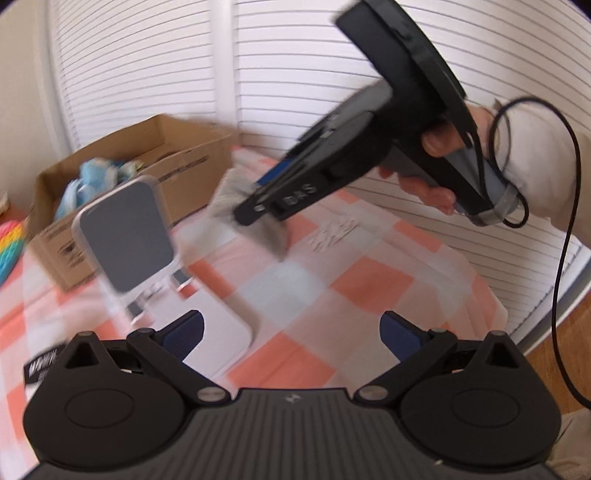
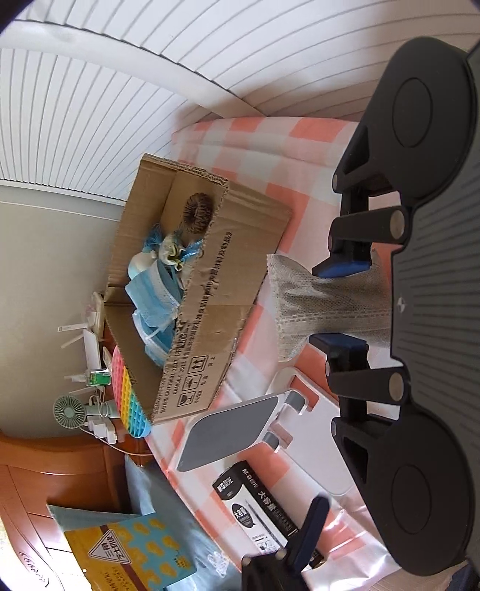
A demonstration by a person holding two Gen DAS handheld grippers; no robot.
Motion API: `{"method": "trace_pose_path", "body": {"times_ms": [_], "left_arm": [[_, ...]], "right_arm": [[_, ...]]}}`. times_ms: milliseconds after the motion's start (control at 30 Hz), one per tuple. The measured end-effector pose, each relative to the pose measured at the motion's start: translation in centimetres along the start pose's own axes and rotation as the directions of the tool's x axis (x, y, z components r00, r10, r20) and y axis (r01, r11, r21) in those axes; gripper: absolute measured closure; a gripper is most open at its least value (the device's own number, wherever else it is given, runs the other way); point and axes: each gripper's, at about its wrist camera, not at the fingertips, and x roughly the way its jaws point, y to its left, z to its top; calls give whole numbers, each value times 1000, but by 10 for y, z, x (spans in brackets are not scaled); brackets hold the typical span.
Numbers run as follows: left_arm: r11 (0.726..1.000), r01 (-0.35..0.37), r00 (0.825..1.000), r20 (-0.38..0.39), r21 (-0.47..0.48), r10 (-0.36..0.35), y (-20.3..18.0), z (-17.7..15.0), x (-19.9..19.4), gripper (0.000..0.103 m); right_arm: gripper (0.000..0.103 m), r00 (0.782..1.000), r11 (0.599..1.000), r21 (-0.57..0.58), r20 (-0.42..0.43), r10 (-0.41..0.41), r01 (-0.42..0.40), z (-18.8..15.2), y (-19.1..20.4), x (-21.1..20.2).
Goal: Organize soft objects
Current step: 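Lower the left tool to the white adhesive strips while the right tool holds the pouch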
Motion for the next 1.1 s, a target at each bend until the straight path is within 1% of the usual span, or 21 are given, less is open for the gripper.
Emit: {"method": "trace_pose_path", "body": {"times_ms": [67, 167, 333, 433, 533, 633, 767, 800, 900, 967, 1033, 1100], "left_arm": [[1000, 13, 1000, 2, 24, -13, -5, 8, 10, 3], [998, 58, 998, 7, 36, -58, -12, 19, 27, 5], [988, 127, 992, 16, 89, -128, -31, 32, 56, 9], [986, 152, 988, 26, 70, -154, -33, 38, 72, 10], [985, 169, 985, 18, 47, -170, -32, 43, 89, 10], [990, 140, 990, 17, 36, -140, -31, 48, 101, 10], [988, 153, 988, -15, 29, -153, -28, 52, 116, 10], [988, 151, 989, -13, 37, -150, -30, 52, 115, 10], [976, 203, 979, -40, 77, -201, -36, 47, 108, 10], [969, 218, 976, -50, 116, -213, -42, 45, 104, 15], [971, 199, 980, -41, 129, -195, -43, 45, 102, 30], [977, 186, 983, -32, 109, -183, -40, 48, 103, 38]], "right_arm": [[67, 1000, 1000, 6, 4, 3, -3, 1, -2, -3], [67, 1000, 1000, 13, 6, 5, -5, 2, -7, -5], [67, 1000, 1000, 22, -8, 18, -18, 7, -17, -2], [67, 1000, 999, 28, -8, 28, -28, 9, -25, 1], [67, 999, 999, 32, -7, 38, -38, 10, -31, 3], [67, 999, 998, 38, -7, 47, -47, 10, -36, 7], [67, 998, 998, 42, -7, 56, -56, 9, -40, 13], [67, 998, 997, 44, -7, 58, -58, 8, -41, 13], [67, 998, 997, 46, -4, 63, -63, 8, -42, 14], [67, 998, 997, 43, -5, 62, -62, 7, -42, 15], [67, 998, 997, 46, -5, 65, -64, 7, -42, 16], [67, 998, 997, 49, -3, 67, -67, 7, -42, 16]]}}
